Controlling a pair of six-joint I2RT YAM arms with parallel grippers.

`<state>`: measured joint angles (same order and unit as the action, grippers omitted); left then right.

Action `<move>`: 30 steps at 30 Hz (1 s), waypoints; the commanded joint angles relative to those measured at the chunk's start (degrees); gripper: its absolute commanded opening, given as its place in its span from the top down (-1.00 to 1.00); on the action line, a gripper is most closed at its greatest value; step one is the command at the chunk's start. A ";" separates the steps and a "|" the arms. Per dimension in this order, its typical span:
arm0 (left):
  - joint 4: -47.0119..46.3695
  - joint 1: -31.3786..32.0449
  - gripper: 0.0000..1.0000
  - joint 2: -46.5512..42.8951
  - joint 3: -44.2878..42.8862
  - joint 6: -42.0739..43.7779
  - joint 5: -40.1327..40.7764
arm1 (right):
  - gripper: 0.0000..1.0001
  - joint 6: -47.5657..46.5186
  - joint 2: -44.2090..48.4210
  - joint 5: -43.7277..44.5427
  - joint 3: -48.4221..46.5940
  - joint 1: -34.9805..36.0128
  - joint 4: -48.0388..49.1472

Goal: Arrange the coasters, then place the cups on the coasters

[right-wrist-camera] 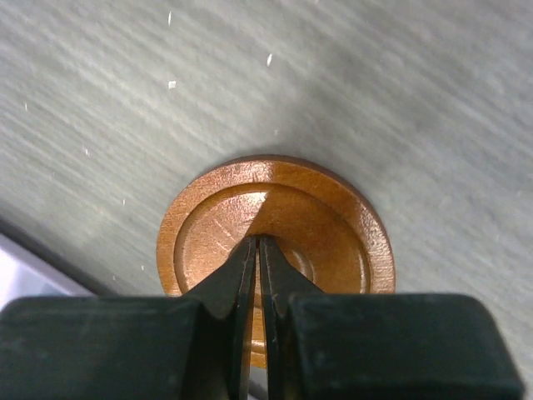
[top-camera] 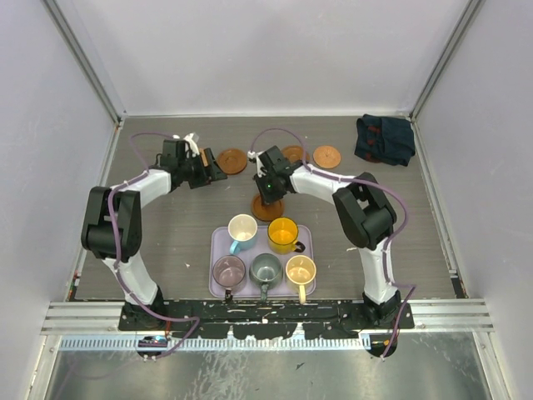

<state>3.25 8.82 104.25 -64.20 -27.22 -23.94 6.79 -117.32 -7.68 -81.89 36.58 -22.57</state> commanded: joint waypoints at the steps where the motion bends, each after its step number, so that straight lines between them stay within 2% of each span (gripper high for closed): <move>1: -1.90 -1.38 -0.41 -6.69 2.64 2.17 3.72 | 0.75 -0.68 -5.70 5.74 -5.55 -0.06 -0.98; 8: -1.35 -2.97 -0.42 -8.85 5.33 2.23 4.20 | 0.74 -0.46 -13.19 7.92 -19.06 -2.78 -2.16; 14: -0.75 -3.02 -0.44 -8.05 5.24 2.34 3.83 | 0.74 -0.06 -18.29 8.92 -26.27 -5.19 -2.01; 30: 0.52 -3.02 -0.48 -6.96 3.12 4.02 6.53 | 0.70 1.75 -24.42 5.82 -30.49 -9.15 7.24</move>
<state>4.16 5.98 97.47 -58.78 -24.60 -18.72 7.90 -137.91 -2.24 -110.65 28.16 -16.21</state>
